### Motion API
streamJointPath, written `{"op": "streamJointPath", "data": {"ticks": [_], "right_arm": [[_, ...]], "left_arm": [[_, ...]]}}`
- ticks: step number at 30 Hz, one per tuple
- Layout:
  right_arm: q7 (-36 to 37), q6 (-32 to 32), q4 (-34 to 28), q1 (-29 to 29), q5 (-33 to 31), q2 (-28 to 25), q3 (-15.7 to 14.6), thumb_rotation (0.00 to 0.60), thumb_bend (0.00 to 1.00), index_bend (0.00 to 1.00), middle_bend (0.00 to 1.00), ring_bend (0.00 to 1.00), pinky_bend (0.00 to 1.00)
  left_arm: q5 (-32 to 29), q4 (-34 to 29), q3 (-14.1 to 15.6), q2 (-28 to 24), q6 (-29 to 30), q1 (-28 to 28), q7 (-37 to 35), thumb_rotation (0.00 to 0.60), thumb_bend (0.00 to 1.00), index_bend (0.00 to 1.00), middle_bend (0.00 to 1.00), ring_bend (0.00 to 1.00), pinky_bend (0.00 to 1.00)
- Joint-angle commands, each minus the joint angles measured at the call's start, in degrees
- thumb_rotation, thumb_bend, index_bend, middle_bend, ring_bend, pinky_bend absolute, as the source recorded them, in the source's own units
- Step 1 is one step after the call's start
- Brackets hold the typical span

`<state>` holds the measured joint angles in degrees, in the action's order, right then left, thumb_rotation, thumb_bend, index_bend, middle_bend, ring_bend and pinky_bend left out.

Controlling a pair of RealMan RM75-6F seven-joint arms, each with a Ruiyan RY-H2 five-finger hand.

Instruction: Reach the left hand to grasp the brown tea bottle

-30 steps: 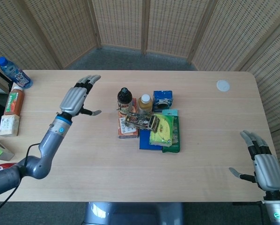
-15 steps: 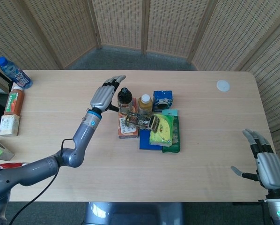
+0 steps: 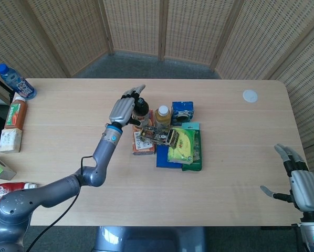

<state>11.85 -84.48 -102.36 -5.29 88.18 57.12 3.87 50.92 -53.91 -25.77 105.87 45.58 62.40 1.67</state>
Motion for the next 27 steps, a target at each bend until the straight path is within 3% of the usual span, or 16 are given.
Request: {"op": "streamJointPath", "data": {"ticks": [1,3,7,9,12,19,27], "right_arm": [[0.3,0.1,0.1,0.0,0.0,-0.1,0.0,0.588,0.0,0.0,0.0,0.0,0.0],[0.5,0.2,0.1,-0.1,0.0,-0.1,0.0,0.585,0.0,0.0,0.0,0.0,0.0],[0.9,0.4,0.1,-0.2,0.0,-0.3,-0.1,0.588,0.0,0.0,0.0,0.0,0.0],[1.1,0.4,0.1,-0.2,0.0,-0.3,-0.1,0.586,0.0,0.0,0.0,0.0,0.0],[1.3,0.3,0.1,-0.1,0.0,-0.4,-0.1,0.586,0.0,0.0,0.0,0.0,0.0],[1.8,0.2,0.1,-0.1,0.1,-0.6,-0.1,0.585,0.0,0.0,0.0,0.0,0.0],[1.5,0.1,-0.1,-0.1,0.5,-0.6,-0.3,0.59,0.0,0.0,0.0,0.0,0.0]], "left_arm": [[0.3,2.8,0.1,2.3,1.2,0.5,-0.1,0.6,0.0,0.05,0.09,0.01,0.2],[0.4,4.2,0.3,3.4,1.5,0.6,0.1,0.6,0.0,0.24,0.32,0.11,0.39],[0.7,7.3,0.6,5.6,1.8,0.9,0.2,0.6,0.0,0.51,0.58,0.35,0.51],[1.7,9.0,0.3,7.1,3.7,1.0,-0.6,0.6,0.0,0.66,0.73,0.49,0.62],[3.4,11.2,0.2,8.8,6.0,1.4,-1.4,0.6,0.01,0.79,0.87,0.62,0.74],[6.1,9.9,-0.8,7.3,9.1,1.4,-2.1,0.6,0.02,0.82,0.92,0.67,0.79],[6.3,1.3,-3.1,1.4,12.5,0.6,2.6,0.6,0.02,0.82,0.93,0.67,0.79]]}}
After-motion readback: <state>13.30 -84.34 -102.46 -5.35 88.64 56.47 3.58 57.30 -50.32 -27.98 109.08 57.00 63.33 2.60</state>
